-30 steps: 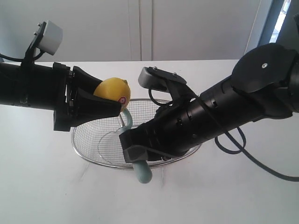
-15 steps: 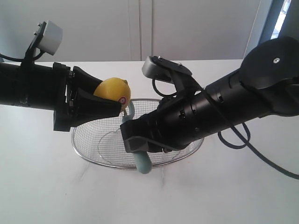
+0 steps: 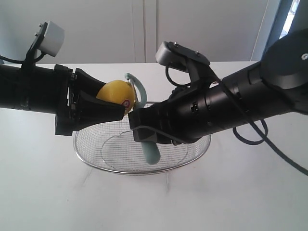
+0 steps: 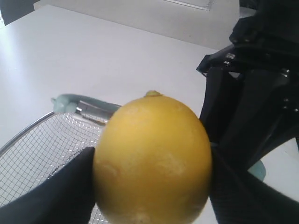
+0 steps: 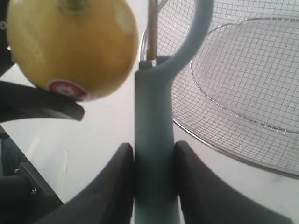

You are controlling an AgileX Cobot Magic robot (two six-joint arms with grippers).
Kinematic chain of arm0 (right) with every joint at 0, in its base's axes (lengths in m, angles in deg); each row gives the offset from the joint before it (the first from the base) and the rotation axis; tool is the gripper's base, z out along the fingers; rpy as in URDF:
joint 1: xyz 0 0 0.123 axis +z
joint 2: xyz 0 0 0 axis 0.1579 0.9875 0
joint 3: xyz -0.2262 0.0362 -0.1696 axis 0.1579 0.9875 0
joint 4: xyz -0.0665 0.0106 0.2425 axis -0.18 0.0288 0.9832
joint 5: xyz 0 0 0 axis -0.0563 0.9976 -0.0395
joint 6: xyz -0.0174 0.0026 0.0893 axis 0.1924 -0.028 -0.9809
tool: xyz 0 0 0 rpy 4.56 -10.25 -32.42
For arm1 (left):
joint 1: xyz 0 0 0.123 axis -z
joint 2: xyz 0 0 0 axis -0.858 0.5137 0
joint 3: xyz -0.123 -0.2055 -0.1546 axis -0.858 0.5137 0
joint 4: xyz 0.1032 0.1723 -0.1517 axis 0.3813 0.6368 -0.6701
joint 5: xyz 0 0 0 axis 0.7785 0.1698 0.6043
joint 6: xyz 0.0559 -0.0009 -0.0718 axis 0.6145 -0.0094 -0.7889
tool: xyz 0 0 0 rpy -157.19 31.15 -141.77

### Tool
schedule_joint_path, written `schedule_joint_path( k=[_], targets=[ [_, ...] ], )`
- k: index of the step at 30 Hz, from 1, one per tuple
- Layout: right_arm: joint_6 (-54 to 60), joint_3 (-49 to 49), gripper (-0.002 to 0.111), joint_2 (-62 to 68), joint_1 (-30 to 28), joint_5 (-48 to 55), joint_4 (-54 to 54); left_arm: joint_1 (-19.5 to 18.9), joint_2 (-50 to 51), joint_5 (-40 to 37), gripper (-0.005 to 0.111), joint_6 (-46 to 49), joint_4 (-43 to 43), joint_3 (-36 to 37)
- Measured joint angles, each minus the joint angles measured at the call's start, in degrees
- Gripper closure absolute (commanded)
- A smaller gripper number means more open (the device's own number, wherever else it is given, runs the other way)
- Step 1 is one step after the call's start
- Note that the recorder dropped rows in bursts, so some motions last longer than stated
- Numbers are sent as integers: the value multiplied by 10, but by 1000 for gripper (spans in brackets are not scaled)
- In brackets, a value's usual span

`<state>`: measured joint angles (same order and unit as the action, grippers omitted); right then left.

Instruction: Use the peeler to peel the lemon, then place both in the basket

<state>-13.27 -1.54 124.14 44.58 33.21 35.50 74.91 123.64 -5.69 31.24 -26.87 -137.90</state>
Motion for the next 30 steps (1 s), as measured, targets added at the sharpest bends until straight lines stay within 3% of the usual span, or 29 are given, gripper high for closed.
schedule_joint_path(
  k=[30],
  targets=[
    [-8,0,108,30,0,35,-14,0,0,-3,107,1,-5,0]
  ],
)
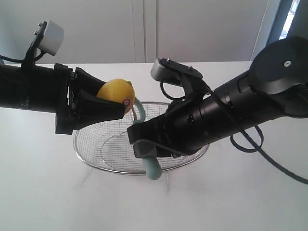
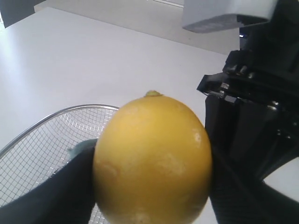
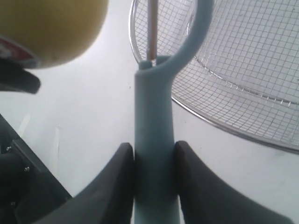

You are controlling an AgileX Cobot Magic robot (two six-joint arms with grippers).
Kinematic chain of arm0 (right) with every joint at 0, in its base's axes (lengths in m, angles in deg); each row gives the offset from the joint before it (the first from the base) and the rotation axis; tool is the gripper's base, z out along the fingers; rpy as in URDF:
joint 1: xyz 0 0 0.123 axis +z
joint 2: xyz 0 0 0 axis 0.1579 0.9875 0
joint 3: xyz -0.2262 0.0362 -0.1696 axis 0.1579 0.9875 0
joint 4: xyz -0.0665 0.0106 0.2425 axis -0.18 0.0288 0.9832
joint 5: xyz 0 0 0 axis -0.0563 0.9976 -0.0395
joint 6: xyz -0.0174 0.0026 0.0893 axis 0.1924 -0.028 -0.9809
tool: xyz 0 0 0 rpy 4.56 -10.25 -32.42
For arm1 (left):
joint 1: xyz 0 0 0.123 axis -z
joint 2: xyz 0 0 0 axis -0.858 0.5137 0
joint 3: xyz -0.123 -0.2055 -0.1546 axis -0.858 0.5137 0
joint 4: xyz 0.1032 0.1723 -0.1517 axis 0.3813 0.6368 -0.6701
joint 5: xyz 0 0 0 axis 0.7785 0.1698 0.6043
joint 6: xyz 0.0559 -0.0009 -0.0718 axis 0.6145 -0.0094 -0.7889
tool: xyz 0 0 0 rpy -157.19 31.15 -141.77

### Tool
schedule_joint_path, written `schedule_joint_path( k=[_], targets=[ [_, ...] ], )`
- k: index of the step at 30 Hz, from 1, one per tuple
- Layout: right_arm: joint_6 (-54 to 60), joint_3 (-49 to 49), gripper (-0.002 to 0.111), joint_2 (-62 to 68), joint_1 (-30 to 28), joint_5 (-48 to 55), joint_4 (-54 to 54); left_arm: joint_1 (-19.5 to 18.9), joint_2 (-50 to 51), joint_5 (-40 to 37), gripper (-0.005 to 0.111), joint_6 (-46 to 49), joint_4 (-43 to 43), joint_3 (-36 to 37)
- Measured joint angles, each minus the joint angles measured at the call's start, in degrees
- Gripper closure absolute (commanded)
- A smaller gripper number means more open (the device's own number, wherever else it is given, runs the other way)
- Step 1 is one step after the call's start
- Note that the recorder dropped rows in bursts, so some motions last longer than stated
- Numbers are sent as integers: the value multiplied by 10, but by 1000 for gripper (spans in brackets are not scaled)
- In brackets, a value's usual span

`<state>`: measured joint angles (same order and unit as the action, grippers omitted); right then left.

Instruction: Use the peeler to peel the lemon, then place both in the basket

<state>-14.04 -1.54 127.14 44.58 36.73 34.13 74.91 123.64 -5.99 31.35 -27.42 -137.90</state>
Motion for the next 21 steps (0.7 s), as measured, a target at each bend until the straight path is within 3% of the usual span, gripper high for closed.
schedule_joint_path(
  k=[21],
  targets=[
    [64,0,108,30,0,36,51,0,0,0,107,0,0,0]
  ],
)
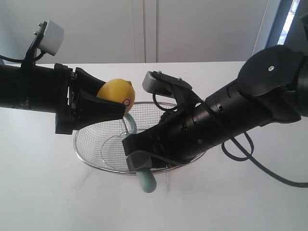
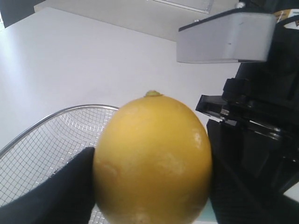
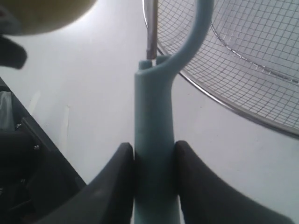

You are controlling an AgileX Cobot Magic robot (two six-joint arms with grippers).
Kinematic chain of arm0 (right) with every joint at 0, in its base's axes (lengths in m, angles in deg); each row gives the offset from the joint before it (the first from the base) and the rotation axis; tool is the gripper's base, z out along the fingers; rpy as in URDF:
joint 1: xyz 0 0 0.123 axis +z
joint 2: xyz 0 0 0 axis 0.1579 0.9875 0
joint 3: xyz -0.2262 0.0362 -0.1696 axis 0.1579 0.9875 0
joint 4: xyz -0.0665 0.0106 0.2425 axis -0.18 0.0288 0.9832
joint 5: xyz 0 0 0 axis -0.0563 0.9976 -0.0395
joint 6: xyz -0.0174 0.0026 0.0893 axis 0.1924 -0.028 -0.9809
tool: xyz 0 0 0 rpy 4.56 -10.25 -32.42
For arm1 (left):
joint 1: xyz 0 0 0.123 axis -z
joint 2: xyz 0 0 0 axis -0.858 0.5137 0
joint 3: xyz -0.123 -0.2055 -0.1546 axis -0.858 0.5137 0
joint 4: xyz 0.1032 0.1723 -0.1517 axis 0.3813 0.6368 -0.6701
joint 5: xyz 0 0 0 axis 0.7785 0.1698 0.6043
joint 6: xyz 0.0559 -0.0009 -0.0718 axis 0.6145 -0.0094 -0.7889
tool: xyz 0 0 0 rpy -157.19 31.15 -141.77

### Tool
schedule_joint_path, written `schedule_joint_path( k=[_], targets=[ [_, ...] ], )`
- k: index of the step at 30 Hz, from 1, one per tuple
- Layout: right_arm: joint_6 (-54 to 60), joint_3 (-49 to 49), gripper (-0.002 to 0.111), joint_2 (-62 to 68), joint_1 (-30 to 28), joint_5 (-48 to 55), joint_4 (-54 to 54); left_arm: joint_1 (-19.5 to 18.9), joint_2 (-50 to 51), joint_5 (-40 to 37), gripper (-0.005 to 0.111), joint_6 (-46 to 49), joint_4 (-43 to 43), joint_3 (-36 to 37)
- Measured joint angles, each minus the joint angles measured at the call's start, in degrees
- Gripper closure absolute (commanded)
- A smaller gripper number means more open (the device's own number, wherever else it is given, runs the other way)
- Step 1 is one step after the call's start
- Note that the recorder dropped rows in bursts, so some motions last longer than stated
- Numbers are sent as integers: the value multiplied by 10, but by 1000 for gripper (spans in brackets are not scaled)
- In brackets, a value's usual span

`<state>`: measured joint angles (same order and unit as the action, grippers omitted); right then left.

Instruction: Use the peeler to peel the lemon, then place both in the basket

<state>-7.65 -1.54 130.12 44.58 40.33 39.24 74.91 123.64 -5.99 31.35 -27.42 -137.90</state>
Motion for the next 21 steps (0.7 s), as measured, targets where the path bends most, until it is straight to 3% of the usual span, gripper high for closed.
schedule_joint_path(
  k=[21],
  targets=[
    [-24,0,108,-50,0,-42,-13,0,0,0,107,0,-1,0]
  ],
)
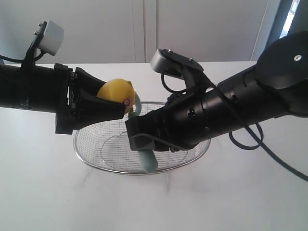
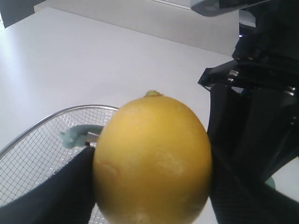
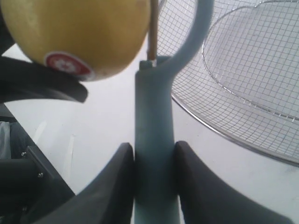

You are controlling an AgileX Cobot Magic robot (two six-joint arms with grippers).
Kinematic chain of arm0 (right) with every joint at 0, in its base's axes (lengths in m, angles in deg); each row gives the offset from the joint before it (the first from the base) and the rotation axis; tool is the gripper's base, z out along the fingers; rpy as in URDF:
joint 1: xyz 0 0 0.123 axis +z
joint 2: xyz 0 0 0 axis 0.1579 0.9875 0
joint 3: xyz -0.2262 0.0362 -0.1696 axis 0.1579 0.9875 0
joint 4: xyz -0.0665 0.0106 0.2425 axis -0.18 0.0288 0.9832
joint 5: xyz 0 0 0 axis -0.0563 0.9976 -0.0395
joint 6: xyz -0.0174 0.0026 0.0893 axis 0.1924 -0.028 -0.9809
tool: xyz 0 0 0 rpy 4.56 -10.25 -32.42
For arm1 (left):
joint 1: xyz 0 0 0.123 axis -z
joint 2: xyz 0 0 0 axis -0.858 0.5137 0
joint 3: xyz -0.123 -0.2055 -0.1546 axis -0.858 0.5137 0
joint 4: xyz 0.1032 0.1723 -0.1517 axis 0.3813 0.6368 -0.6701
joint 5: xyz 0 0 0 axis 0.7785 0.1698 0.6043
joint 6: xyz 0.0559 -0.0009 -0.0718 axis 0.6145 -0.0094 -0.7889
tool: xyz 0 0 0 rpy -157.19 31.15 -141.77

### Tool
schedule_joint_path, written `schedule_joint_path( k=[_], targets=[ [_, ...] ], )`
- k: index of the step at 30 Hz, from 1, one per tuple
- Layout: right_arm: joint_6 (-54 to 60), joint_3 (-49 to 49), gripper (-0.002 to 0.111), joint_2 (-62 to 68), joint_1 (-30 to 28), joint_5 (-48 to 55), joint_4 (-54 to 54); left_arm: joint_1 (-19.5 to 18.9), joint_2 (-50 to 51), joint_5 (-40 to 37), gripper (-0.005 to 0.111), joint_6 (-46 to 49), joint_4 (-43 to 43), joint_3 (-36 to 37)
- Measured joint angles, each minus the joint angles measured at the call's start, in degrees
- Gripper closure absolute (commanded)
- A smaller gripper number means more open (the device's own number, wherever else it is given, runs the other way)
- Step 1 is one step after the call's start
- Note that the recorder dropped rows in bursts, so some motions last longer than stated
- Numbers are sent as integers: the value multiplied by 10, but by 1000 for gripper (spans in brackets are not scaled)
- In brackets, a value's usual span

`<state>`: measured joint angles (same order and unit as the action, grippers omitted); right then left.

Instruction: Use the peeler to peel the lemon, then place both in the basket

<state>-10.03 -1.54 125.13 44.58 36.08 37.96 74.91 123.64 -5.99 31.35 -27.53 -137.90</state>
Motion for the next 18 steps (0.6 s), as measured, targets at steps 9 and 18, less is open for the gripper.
schedule_joint_path(
  k=[9,18],
  targets=[
    [-35,0,108,-28,0,-16,-29,0,0,-1,107,0,-6,0],
    [-50,1,108,-44,0,-23,-44,0,0,-1,107,0,-10,0]
  ],
)
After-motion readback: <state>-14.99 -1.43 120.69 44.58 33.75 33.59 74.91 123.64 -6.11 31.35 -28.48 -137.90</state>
